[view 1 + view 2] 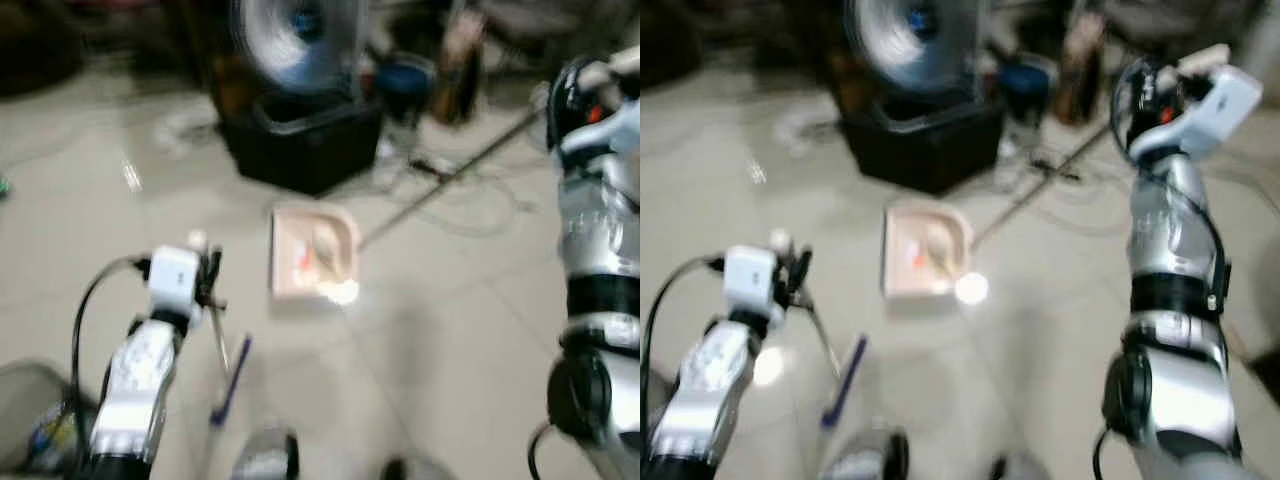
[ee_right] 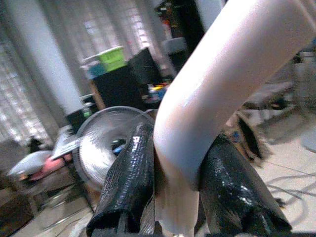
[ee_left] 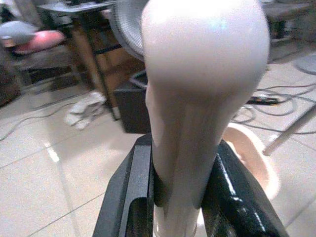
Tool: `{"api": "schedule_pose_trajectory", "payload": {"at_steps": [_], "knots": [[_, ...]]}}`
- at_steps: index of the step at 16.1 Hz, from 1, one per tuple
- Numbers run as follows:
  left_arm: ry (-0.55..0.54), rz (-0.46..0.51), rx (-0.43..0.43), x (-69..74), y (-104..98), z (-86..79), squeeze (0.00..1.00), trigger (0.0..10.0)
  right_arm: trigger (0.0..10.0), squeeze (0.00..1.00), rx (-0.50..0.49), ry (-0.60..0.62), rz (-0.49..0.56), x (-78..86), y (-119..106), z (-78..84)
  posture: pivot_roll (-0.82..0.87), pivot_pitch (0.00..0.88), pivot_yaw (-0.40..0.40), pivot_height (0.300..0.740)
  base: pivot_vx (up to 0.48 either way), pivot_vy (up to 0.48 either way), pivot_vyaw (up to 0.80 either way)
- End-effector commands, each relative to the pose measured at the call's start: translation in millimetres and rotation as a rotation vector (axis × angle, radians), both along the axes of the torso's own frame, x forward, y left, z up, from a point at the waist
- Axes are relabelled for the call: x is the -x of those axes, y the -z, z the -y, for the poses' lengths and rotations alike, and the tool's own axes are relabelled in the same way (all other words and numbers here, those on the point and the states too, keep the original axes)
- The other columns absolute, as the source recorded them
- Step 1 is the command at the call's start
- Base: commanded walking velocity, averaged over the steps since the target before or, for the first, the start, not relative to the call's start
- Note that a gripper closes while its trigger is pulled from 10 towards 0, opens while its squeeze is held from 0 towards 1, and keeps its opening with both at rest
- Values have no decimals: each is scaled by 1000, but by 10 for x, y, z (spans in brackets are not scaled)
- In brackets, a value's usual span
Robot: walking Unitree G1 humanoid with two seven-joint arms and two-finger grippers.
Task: Sweep floor
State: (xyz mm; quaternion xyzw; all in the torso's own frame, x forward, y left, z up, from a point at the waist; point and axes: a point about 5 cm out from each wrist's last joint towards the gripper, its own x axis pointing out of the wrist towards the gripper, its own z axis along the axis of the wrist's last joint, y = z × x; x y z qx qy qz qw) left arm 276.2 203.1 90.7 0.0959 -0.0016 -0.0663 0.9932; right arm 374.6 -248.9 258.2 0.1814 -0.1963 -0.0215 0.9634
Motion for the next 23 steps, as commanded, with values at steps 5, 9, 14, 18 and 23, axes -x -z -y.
{"api": "schedule_pose_trajectory", "payload": {"at_steps": [5,9,14,18,23], "knots": [[-21,23,-1,55,-42,45,0,10000,10000,0,-14,11,114,108,-303,-23,2,116,40,740,0,0,800],[-24,23,-2,97,-34,55,0,10000,10000,0,-44,-8,172,89,-491,-98,27,101,15,740,0,0,800],[-33,28,9,174,-55,0,0,10000,10000,0,-71,-46,175,7,-518,-244,60,98,1,740,0,0,800],[-40,23,7,232,-38,-2,0,10000,10000,0,-80,-75,164,-21,-468,-334,75,99,-5,740,220,0,800],[-53,33,5,246,-87,-50,0,10000,10000,0,-92,-71,166,-61,-461,-378,94,104,-5,740,376,0,800]]}}
